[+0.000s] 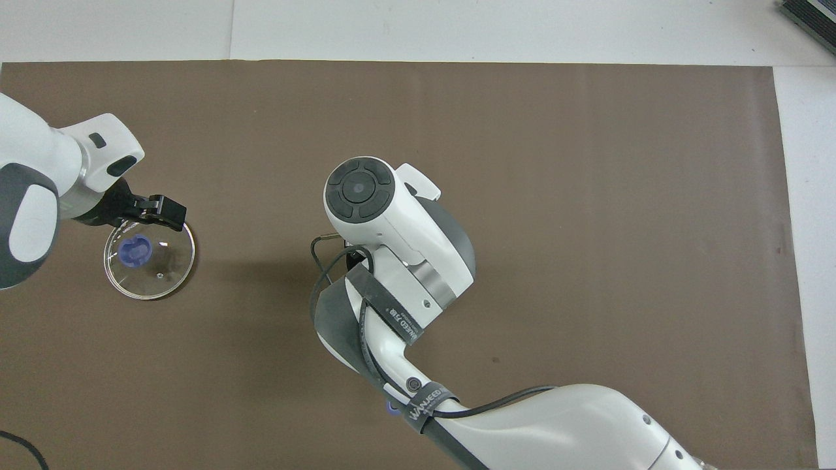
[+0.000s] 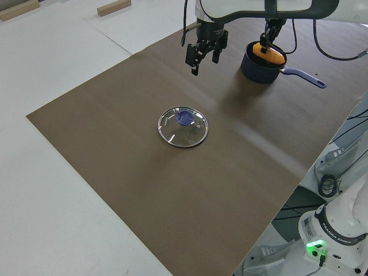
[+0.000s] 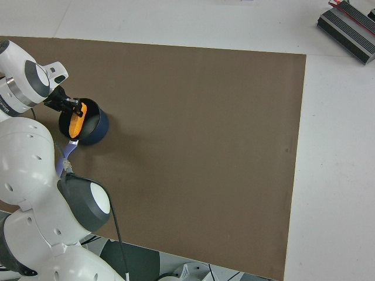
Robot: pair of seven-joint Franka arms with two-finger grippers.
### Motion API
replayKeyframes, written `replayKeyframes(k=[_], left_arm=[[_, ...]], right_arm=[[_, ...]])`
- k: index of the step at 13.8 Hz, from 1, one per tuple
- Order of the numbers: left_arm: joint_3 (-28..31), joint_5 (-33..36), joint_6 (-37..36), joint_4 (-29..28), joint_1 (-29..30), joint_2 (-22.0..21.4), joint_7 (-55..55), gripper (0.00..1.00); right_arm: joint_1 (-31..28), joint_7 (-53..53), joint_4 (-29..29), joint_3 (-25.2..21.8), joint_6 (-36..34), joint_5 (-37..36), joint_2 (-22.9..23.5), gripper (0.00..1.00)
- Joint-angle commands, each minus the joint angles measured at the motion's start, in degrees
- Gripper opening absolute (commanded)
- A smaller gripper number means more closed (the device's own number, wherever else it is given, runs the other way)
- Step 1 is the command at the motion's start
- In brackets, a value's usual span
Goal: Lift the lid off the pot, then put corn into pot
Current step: 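Set the lid on the table and open the left gripper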
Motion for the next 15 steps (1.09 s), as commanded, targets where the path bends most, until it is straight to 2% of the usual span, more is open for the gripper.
replayKeyframes(k=[1, 5, 10, 12, 14, 15], left_arm=[[0.37, 1.34, -6.10, 5.11, 0.01, -0.29, 0.40, 1.00], [1.16, 0.99, -9.63, 7.40, 1.33, -2.04, 3.39, 1.00], [1.24, 1.25, -11.65, 7.49, 1.33, -5.20, 3.47, 1.00], [1.25, 1.96, -17.16, 11.25, 1.25, -4.69, 4.35, 1.00], [1.16, 1.96, -20.95, 14.51, 1.33, -4.24, 4.97, 1.00], [1.16, 1.96, -20.88, 14.44, 1.33, -4.33, 5.06, 1.00]], right_arm=[[-0.27, 1.68, -1.56, 0.34, 2.68, -0.20, 0.08, 0.00], [-0.36, 1.85, -5.95, 0.25, 6.12, -0.55, 0.00, 0.00], [-0.44, 1.76, -5.78, 0.25, 5.95, -0.81, -0.09, 0.00], [-0.44, 1.76, -5.61, 0.25, 5.86, -0.81, -0.09, 0.01], [-0.44, 1.76, -5.61, 0.25, 6.03, -0.46, -0.09, 0.06], [-0.44, 1.76, -5.61, 0.25, 6.12, -0.37, -0.09, 0.13]])
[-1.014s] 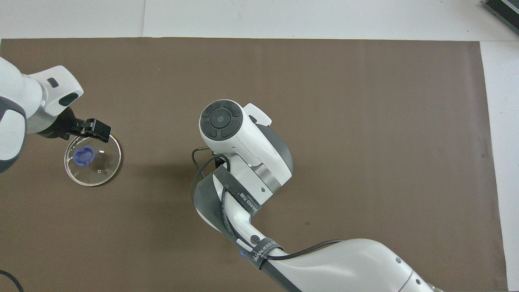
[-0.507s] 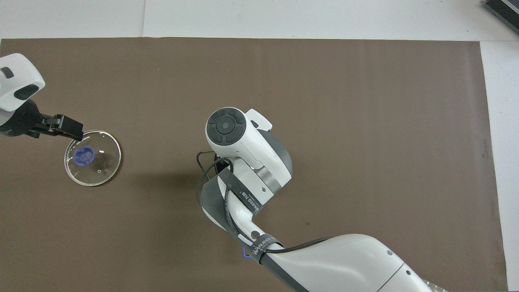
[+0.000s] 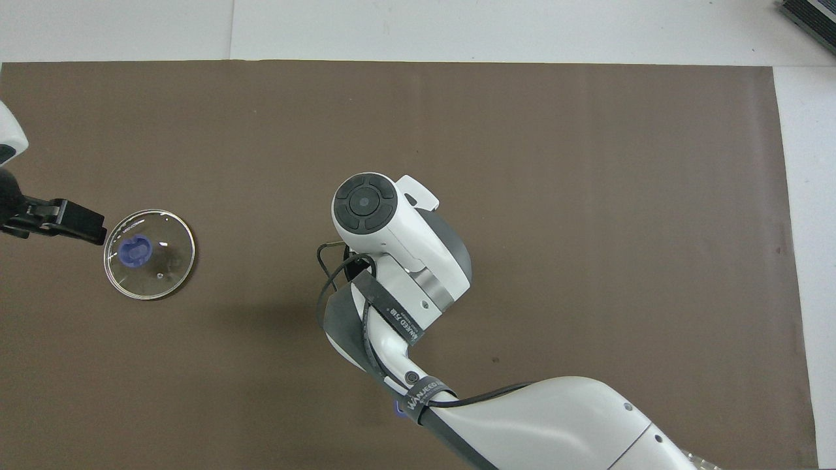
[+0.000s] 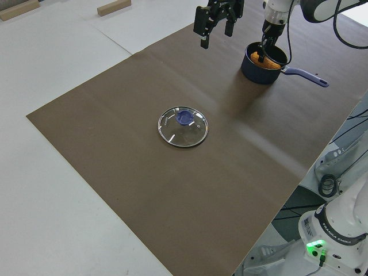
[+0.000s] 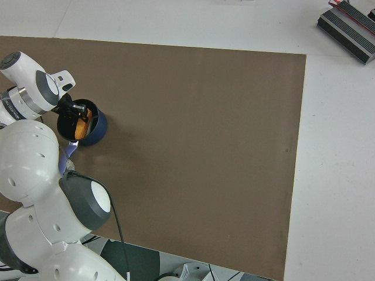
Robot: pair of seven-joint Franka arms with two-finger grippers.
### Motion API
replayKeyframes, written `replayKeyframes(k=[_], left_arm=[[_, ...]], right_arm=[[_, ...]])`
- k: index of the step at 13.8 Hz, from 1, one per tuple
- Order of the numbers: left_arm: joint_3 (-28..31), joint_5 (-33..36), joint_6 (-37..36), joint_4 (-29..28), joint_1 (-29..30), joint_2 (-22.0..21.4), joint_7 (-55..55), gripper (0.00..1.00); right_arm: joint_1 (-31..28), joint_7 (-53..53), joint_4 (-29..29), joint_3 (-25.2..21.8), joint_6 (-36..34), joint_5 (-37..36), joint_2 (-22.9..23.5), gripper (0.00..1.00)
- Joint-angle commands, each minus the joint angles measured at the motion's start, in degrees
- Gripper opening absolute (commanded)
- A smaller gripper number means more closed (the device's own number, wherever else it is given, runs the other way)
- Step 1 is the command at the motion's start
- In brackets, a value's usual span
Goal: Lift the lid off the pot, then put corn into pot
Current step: 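Set the lid on the table and open the left gripper, then lower the corn into the pot and open the right gripper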
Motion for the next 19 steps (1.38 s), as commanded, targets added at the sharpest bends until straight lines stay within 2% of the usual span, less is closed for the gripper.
replayKeyframes(k=[1, 2, 3, 5, 7, 8, 10, 12, 13, 16, 19], left_arm=[[-0.06, 0.96, -2.10, 2.19, 0.11, 0.44, 1.25, 1.00], [-0.06, 0.78, -2.00, 2.01, 0.20, 0.26, 1.26, 1.00], [-0.06, 0.69, -1.92, 2.01, 0.28, 0.26, 1.26, 1.00], [-0.06, 0.78, -2.09, 2.62, 0.29, 0.70, 1.17, 1.00], [-0.06, 0.60, -2.35, 2.62, 0.29, 0.70, 1.26, 1.00], [0.12, 0.51, -2.44, 2.71, 0.29, 0.70, 1.26, 1.00], [0.03, 0.34, -0.96, 2.45, 0.37, 0.26, 1.17, 1.00], [0.03, 0.34, -0.69, 2.19, 0.55, 0.17, 1.25, 1.00], [0.03, 0.34, -0.68, 2.10, 0.55, 0.09, 1.17, 1.00], [-0.06, 0.34, -0.86, 2.01, 0.55, 0.00, 0.73, 1.00], [-0.06, 0.34, -0.86, 2.10, 0.55, 0.00, 0.73, 1.00]], right_arm=[[-0.24, 1.70, -1.15, 0.42, 0.86, -0.25, -0.73, 0.25], [-0.24, 1.79, -1.15, 0.42, 0.86, -0.25, -0.73, 0.36], [-0.24, 1.79, -1.15, 0.42, 0.86, -0.16, -0.73, 0.41], [-0.24, 1.79, -0.98, 0.42, 0.77, -0.51, -0.64, 0.44], [-0.24, 1.87, -0.80, 0.42, 0.86, -0.60, -0.73, 0.52], [-0.24, 1.87, -0.80, 0.16, 0.77, -0.52, -0.90, 0.60], [-0.24, 2.31, -0.28, -0.02, 0.42, -0.34, -2.13, 0.60], [-0.67, 3.10, -0.18, -0.20, -0.19, 0.10, -4.58, 0.61], [-1.81, 3.28, -0.53, -0.20, -0.37, 0.01, -6.42, 0.66], [-7.16, 1.97, -2.81, -0.11, -1.86, 0.01, -12.92, 0.80], [-14.10, 1.52, -6.85, -0.20, -2.48, -0.07, -19.61, 1.00]])
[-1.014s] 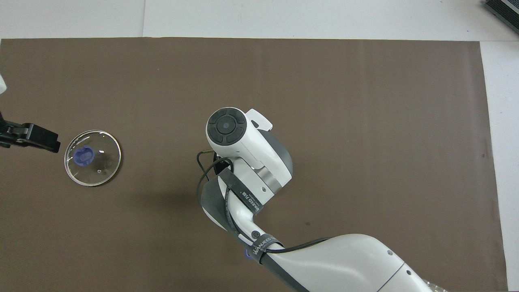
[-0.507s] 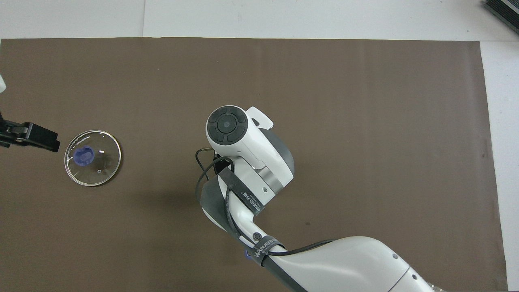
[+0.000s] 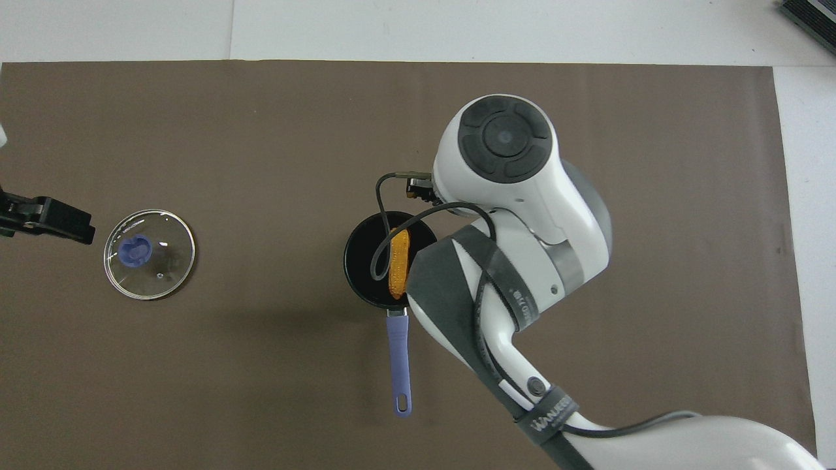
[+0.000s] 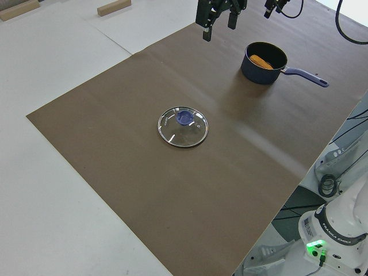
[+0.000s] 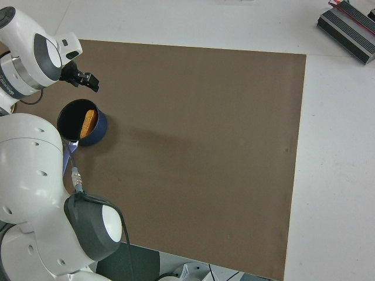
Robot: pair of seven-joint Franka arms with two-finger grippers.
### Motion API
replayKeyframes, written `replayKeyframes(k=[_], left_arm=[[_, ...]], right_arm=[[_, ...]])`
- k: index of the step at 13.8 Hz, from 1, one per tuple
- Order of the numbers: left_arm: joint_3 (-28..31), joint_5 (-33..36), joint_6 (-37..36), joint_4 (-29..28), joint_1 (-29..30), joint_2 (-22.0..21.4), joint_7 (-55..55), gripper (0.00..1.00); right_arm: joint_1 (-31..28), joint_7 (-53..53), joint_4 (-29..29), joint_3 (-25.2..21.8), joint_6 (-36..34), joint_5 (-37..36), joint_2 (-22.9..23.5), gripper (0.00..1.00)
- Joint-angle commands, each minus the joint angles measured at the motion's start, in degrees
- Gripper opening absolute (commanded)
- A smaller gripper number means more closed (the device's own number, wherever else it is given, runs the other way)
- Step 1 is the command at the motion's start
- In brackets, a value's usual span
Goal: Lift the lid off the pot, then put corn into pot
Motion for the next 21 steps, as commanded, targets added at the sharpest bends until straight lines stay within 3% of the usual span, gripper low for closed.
replayKeyframes(k=[1, 5, 11, 13, 16, 21], left_arm=[[-0.24, 0.32, 0.00, 0.51, 0.52, -0.21, 0.33, 1.00], [-0.24, 0.32, 0.00, 0.51, 0.52, -0.21, 0.33, 1.00], [-0.24, 0.32, 0.00, 0.51, 0.52, -0.21, 0.33, 1.00], [-0.24, 0.32, 0.00, 0.51, 0.52, -0.21, 0.33, 1.00], [-0.24, 0.32, 0.00, 0.42, 0.52, -0.21, 0.33, 1.00], [-0.24, 0.32, 0.00, 0.42, 0.52, -0.21, 0.33, 1.00]], right_arm=[[-5.94, -0.55, -6.11, 0.59, -0.01, -0.08, -6.79, 1.00], [-15.79, -11.23, -6.21, 0.67, -3.96, -0.08, -12.51, 1.00], [-22.83, -19.62, -5.59, 0.59, -14.77, 0.88, -20.78, 1.00], [-25.20, -20.41, -3.15, 0.50, -18.09, 5.70, -21.05, 1.00], [-25.65, -20.59, 4.31, 0.59, -24.52, 5.02, -17.28, 1.00], [-25.39, -27.18, 3.64, 0.50, -23.83, 3.61, -17.53, 1.00]])
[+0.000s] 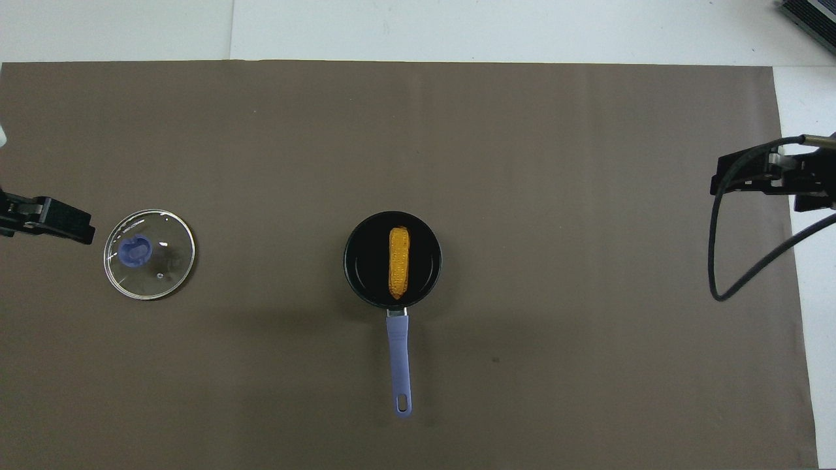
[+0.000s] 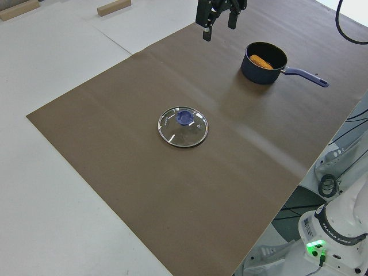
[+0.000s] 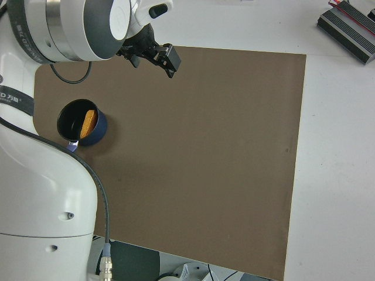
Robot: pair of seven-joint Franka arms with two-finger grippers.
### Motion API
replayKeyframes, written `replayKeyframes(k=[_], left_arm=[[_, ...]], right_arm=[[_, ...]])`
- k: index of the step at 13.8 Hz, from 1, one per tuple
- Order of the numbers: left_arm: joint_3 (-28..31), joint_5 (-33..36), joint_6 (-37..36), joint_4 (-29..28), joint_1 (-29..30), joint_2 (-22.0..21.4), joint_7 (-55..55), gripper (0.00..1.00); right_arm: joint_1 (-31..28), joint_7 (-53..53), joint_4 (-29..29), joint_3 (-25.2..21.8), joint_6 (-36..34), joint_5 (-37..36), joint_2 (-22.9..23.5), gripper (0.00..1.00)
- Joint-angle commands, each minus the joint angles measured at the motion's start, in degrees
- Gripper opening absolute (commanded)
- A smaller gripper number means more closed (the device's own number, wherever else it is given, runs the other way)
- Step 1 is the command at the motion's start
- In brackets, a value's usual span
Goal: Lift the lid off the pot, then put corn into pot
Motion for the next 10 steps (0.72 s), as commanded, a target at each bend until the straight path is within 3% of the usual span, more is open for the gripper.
replayKeyframes(k=[1, 10], left_arm=[[-0.24, 0.32, 0.00, 0.42, 0.52, -0.19, 0.33, 1.00], [-0.24, 0.32, 0.00, 0.50, 0.52, -0.19, 0.33, 1.00]], right_arm=[[-0.81, -2.38, 0.30, 0.65, -0.83, -0.06, -0.09, 1.00], [-0.73, -2.74, -3.39, 0.65, -0.83, 0.82, -2.38, 1.00]])
